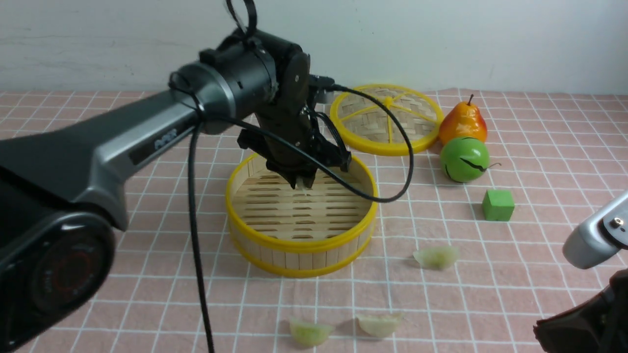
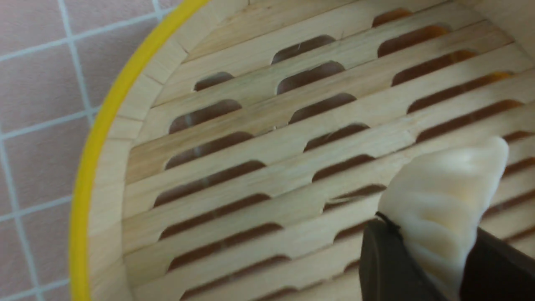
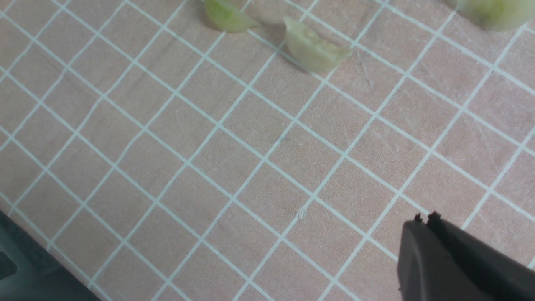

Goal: Put the dumplings into the steamer on the table with the pink tablecloth.
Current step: 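Place the dumpling into the bamboo steamer basket with the left gripper, then reach for and grasp a dumpling on the table with the left gripper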

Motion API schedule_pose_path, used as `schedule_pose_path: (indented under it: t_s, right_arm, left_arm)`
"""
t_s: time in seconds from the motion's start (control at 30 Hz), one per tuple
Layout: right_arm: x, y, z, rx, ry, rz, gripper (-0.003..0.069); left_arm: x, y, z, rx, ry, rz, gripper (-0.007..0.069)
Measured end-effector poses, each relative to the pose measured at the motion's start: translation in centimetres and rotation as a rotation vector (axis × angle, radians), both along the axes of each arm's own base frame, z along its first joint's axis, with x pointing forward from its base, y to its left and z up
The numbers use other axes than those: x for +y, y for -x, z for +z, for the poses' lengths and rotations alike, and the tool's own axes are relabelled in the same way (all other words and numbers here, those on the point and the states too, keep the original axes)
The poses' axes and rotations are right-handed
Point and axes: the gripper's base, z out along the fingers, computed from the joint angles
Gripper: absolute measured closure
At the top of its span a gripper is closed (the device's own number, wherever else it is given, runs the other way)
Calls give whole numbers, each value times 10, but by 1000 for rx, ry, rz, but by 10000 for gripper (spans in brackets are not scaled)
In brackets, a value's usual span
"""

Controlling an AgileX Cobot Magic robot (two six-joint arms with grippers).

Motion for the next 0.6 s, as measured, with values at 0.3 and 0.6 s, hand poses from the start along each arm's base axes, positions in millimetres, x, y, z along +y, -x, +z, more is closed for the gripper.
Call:
schedule_pose_path:
  t_s: [0.3, 0.6]
  right_arm:
    - [0, 3, -1, 30, 8, 13, 645]
    - [0, 3, -1, 29, 9, 15, 634]
  left_arm:
    - [-9, -16, -36, 45, -7, 37, 374]
    - [3, 1, 14, 80, -61, 18, 156]
